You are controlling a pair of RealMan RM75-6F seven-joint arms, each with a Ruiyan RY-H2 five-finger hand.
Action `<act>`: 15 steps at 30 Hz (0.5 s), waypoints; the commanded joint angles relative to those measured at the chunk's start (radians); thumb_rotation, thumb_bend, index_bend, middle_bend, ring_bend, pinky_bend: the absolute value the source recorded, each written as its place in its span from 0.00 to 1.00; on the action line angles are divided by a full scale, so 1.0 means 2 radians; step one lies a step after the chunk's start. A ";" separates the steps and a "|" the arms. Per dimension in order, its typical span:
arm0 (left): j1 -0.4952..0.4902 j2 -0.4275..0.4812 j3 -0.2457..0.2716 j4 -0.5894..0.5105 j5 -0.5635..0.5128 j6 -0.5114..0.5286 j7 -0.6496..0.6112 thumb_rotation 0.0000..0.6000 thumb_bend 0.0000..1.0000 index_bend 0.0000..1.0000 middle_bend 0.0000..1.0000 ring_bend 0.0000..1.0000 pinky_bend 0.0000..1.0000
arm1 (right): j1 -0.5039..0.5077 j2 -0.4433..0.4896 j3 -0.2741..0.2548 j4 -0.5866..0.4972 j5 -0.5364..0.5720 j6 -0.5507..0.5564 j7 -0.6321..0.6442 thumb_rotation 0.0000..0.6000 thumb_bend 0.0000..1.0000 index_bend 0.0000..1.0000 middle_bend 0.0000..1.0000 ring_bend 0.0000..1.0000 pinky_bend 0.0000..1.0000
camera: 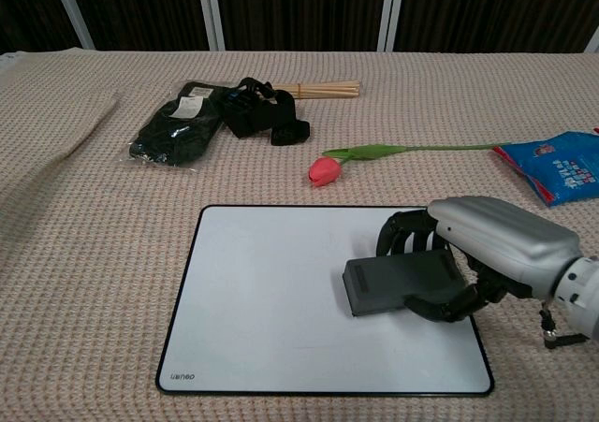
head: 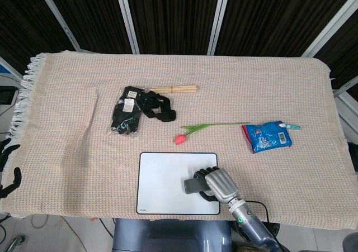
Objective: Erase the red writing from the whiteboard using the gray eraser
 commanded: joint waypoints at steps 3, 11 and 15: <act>0.000 -0.001 0.001 -0.001 0.002 0.000 0.002 1.00 0.56 0.19 0.05 0.03 0.10 | -0.025 0.021 -0.039 -0.027 -0.036 0.026 -0.004 1.00 0.52 0.53 0.50 0.50 0.44; 0.001 -0.002 0.002 -0.002 0.004 0.003 0.006 1.00 0.56 0.19 0.05 0.03 0.10 | -0.029 0.016 -0.033 -0.019 -0.039 0.022 0.002 1.00 0.52 0.53 0.50 0.50 0.44; 0.001 -0.002 0.002 -0.002 0.004 0.002 0.006 1.00 0.56 0.19 0.05 0.03 0.10 | -0.025 0.008 -0.014 0.000 -0.029 0.018 0.009 1.00 0.52 0.53 0.50 0.50 0.44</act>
